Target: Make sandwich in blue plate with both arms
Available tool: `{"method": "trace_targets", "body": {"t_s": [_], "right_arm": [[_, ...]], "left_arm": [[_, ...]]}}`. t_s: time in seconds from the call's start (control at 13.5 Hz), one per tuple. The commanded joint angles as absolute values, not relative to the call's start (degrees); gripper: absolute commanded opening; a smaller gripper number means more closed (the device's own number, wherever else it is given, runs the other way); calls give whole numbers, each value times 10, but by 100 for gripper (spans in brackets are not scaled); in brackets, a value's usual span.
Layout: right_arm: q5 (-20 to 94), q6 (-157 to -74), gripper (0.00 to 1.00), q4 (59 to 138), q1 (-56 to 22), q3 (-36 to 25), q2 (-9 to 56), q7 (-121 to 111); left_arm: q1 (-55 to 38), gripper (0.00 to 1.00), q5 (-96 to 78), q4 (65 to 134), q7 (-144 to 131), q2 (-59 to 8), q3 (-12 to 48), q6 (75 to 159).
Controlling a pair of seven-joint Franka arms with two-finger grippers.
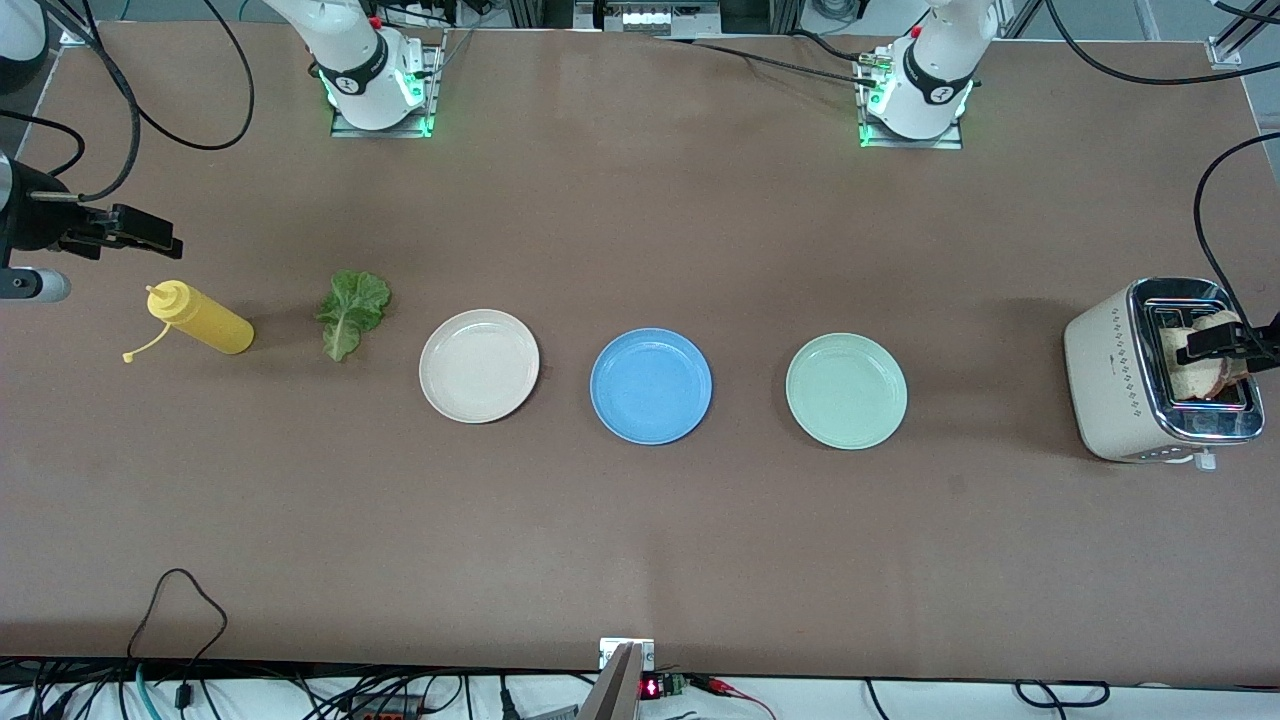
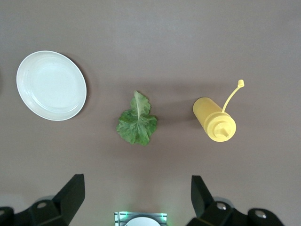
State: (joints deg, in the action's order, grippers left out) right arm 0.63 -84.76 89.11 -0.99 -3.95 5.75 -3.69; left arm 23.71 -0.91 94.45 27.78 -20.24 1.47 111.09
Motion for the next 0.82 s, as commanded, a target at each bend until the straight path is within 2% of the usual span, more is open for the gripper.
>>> {"method": "trace_targets", "body": {"t_s": [0.0,0.15,0.22,0.74], "right_arm": [[15,-843,100,889,-5,-37,60,-40],[15,-843,100,889,-6,-37,62,-40],[15,-843,100,889,-7,-37,68,-41],[15,-836,100,890,-11,-33,92,-41]], "left_arm": [[250,100,2,937,303,-217,21,1111],[255,98,1,938,311,-225,21,1111],[257,94,1,939,312,-226,21,1110],[257,41,1,943,312,-232,21,1101]]}}
